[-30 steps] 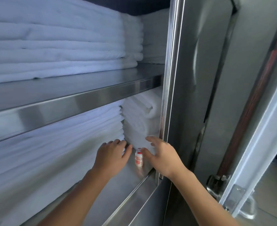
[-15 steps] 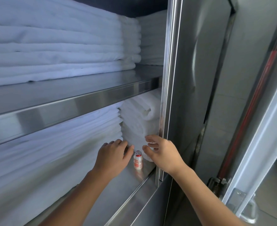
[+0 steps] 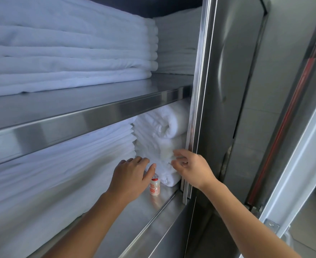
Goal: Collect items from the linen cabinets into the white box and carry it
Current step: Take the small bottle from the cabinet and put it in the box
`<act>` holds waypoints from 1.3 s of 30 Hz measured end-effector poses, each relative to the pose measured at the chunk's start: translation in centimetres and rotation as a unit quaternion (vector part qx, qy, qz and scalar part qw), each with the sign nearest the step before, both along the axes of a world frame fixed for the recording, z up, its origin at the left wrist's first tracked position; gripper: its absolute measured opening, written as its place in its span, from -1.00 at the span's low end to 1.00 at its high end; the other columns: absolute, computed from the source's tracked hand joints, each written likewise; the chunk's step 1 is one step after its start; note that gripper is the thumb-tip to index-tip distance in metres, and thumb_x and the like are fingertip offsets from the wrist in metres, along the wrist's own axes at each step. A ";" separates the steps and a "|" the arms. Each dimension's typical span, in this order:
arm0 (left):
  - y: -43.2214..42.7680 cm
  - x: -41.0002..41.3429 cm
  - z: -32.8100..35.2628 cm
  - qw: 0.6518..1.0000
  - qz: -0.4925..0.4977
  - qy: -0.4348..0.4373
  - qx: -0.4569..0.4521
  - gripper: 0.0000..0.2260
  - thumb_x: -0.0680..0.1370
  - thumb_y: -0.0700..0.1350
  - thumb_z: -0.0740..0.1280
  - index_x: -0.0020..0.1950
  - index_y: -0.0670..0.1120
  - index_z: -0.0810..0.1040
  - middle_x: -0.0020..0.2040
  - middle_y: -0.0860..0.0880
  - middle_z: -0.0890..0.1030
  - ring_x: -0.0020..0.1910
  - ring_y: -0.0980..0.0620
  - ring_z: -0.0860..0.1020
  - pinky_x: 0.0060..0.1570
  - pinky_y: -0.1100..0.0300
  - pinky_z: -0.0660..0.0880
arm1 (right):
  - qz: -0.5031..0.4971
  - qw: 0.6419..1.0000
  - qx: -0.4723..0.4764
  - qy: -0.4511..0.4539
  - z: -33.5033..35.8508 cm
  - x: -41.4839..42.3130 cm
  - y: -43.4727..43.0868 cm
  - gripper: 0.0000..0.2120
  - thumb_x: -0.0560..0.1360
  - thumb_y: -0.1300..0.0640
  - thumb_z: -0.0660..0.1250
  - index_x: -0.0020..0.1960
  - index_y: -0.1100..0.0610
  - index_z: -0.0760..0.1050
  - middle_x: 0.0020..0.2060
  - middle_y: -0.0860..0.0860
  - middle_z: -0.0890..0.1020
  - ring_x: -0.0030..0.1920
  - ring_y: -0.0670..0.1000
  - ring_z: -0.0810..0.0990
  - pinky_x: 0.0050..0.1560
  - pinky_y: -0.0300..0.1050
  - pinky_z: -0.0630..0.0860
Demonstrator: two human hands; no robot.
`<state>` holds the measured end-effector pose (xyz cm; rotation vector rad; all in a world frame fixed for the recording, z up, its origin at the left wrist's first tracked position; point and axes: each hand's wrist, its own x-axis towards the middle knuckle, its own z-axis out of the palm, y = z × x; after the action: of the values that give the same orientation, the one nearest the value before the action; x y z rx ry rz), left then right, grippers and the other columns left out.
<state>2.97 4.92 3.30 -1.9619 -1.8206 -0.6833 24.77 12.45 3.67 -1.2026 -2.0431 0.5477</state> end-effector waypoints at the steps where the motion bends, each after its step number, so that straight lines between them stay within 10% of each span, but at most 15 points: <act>1: 0.1 0.0 0.0 1.000 0.000 0.001 -0.002 -0.47 0.56 0.25 -0.08 0.06 0.00 0.60 -0.09 0.05 0.67 -0.16 -0.02 0.62 -0.13 0.13 0.44 | -0.001 1.000 -0.002 -0.010 0.0 0.1 0.3 -0.55 0.54 -0.08 0.39 0.41 -0.03 0.50 0.21 -0.14 0.65 0.20 -0.16 0.61 0.25 -0.07 0.57; 39: -0.3 -4.0 -7.4 0.990 0.076 -0.052 -0.107 -0.47 0.59 0.22 -0.06 0.05 -0.03 0.62 -0.13 0.01 0.67 -0.19 -0.10 0.61 -0.12 0.04 0.50 | -0.022 0.988 -0.149 -0.019 -11.2 -5.4 2.2 -0.33 0.48 -0.21 0.45 0.50 -0.03 0.36 0.39 -0.09 0.52 0.32 -0.05 0.53 0.28 -0.05 0.49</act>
<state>-1.06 4.62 -4.09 -1.9205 -2.1607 -0.5733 19.33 14.62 -7.49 -1.4370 -2.0086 0.8379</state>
